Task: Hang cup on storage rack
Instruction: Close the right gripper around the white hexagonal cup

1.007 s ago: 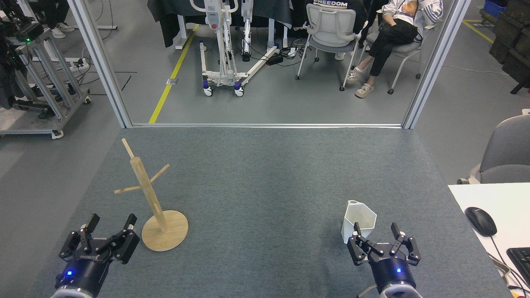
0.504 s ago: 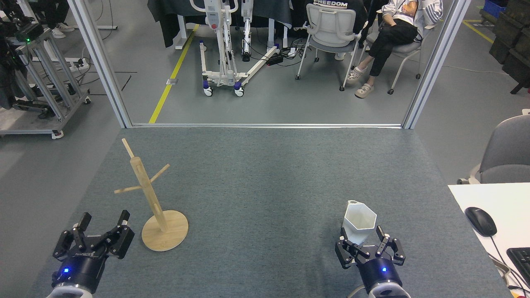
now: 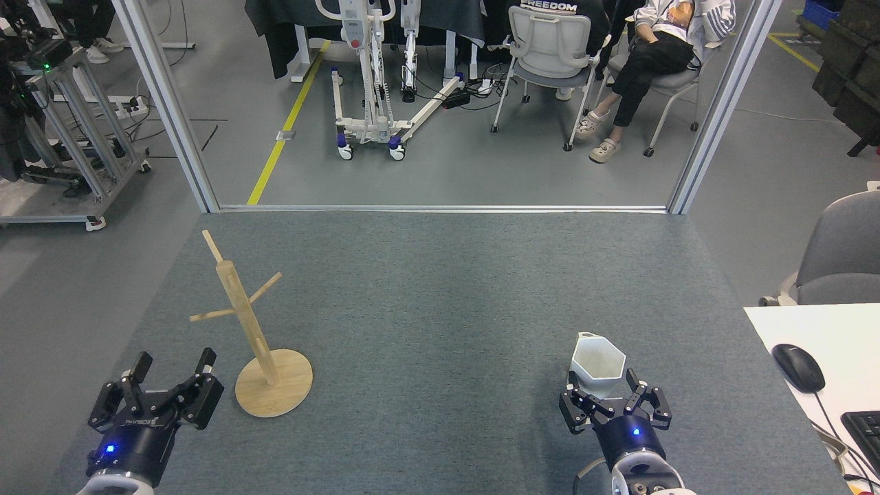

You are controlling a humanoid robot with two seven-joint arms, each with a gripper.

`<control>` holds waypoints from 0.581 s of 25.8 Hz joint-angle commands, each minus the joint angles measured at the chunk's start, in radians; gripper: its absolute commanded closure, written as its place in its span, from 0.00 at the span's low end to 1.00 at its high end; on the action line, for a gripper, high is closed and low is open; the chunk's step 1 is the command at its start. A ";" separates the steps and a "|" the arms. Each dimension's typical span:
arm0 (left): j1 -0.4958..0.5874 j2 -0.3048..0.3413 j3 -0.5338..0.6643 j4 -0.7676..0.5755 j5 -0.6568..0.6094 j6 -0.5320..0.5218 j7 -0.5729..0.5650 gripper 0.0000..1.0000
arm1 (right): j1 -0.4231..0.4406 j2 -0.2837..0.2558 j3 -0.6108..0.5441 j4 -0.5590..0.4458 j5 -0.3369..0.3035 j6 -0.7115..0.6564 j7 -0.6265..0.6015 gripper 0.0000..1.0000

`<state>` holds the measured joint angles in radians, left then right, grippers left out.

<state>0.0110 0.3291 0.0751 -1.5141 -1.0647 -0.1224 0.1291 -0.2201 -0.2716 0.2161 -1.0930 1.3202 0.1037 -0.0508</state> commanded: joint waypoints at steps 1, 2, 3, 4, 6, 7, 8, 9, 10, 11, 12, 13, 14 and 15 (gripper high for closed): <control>0.001 0.001 0.000 0.000 0.000 0.004 0.000 0.00 | -0.061 0.009 0.002 0.079 -0.004 -0.002 0.002 0.01; 0.001 0.001 0.000 0.000 0.000 0.003 0.000 0.00 | -0.080 0.014 0.003 0.097 -0.004 -0.004 0.002 0.01; 0.001 0.001 0.000 0.000 0.000 0.001 0.000 0.00 | -0.094 0.017 0.003 0.117 -0.004 -0.004 0.002 0.01; 0.001 0.001 0.000 0.000 0.000 0.000 0.000 0.00 | -0.108 0.018 0.005 0.133 -0.004 -0.004 0.002 0.01; 0.001 0.001 0.000 0.000 0.000 0.000 0.000 0.00 | -0.125 0.025 0.006 0.153 -0.004 -0.007 0.003 0.01; 0.003 0.001 0.000 0.000 0.000 0.000 0.000 0.00 | -0.133 0.028 0.006 0.159 -0.004 -0.007 0.003 0.01; 0.003 0.001 0.000 0.000 0.000 0.000 0.000 0.00 | -0.136 0.032 0.006 0.163 -0.004 -0.007 0.005 0.01; 0.003 0.001 0.000 0.000 0.000 0.000 0.000 0.00 | -0.140 0.034 0.014 0.168 -0.004 -0.004 0.005 0.02; 0.003 0.001 0.000 0.000 -0.001 0.000 0.000 0.00 | -0.145 0.034 0.022 0.174 -0.004 -0.004 0.006 0.05; 0.003 0.001 0.000 0.000 0.000 0.000 0.000 0.00 | -0.150 0.034 0.026 0.180 -0.004 -0.004 0.008 0.09; 0.003 0.001 0.000 0.000 0.000 0.000 0.000 0.00 | -0.153 0.034 0.031 0.190 -0.004 -0.004 0.009 0.12; 0.003 0.001 0.000 0.000 0.000 0.000 0.000 0.00 | -0.154 0.035 0.034 0.197 -0.004 -0.007 0.009 0.15; 0.003 0.001 0.000 0.000 0.000 0.000 0.000 0.00 | -0.154 0.037 0.034 0.200 -0.004 -0.007 0.011 0.19; 0.003 0.002 0.000 0.000 0.000 0.000 0.000 0.00 | -0.154 0.037 0.034 0.202 -0.004 -0.007 0.011 0.23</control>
<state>0.0141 0.3299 0.0751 -1.5141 -1.0647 -0.1232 0.1292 -0.3699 -0.2371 0.2447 -0.9051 1.3161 0.0982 -0.0427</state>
